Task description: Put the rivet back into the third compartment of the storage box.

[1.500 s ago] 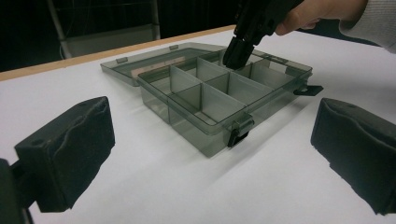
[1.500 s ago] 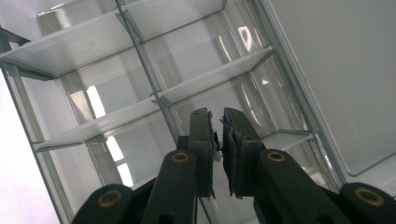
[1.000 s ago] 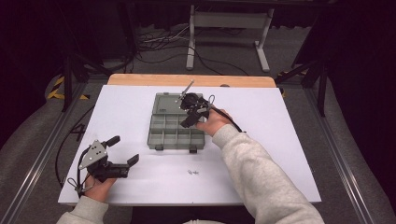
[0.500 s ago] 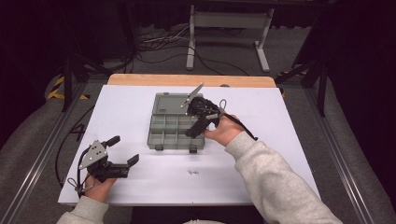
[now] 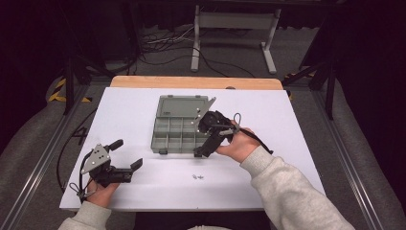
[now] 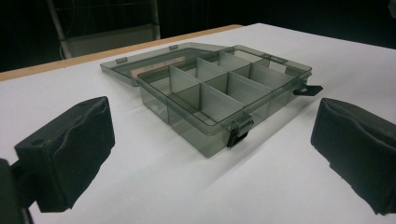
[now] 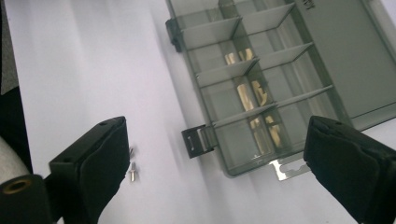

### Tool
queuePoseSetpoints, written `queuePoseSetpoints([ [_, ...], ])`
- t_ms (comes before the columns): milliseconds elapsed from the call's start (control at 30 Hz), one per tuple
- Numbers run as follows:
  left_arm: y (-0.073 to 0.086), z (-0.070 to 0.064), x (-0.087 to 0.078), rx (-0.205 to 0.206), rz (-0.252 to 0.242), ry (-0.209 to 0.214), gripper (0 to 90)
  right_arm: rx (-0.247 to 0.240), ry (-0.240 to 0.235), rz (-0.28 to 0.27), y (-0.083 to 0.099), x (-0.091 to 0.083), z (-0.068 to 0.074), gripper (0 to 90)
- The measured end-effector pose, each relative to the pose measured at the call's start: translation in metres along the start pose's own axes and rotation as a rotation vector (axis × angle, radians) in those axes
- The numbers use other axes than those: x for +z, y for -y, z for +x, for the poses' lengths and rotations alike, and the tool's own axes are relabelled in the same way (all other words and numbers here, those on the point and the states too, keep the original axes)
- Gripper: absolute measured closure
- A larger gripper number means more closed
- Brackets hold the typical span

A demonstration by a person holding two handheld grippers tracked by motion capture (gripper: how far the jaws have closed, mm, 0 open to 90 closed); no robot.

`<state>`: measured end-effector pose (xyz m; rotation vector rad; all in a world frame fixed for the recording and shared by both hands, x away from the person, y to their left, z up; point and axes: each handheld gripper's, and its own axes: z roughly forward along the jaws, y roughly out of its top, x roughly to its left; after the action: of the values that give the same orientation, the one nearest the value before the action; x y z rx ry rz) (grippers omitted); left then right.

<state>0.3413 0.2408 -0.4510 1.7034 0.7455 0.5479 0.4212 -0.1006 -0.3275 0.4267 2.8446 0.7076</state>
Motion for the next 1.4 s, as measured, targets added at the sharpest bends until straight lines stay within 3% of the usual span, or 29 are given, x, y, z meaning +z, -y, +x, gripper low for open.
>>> queuePoseSetpoints([
  [367, 0.000, 0.000, 0.000, 0.003, 0.002, -0.001, 0.2, -0.031, -0.042, 0.037, 0.022, 0.021, 0.020, 7.8],
  [633, 0.000, 0.000, 0.000, 0.000, -0.001, 0.000, 0.2, -0.019, -0.079, 0.067, 0.032, 0.035, 0.029, 8.3],
  [1000, 0.000, 0.000, 0.000, 0.001, 0.000, 0.001, 0.2, -0.064, -0.101, 0.136, 0.040, 0.059, 0.045, 16.7],
  [1233, 0.000, 0.000, -0.001, 0.000, -0.001, 0.001, 0.2, -0.068, -0.114, 0.163, 0.042, 0.067, 0.050, 19.3],
  [1400, -0.001, 0.000, -0.001, 0.000, -0.001, 0.005, 0.2, -0.072, -0.142, 0.176, 0.045, 0.075, 0.053, 29.9],
])
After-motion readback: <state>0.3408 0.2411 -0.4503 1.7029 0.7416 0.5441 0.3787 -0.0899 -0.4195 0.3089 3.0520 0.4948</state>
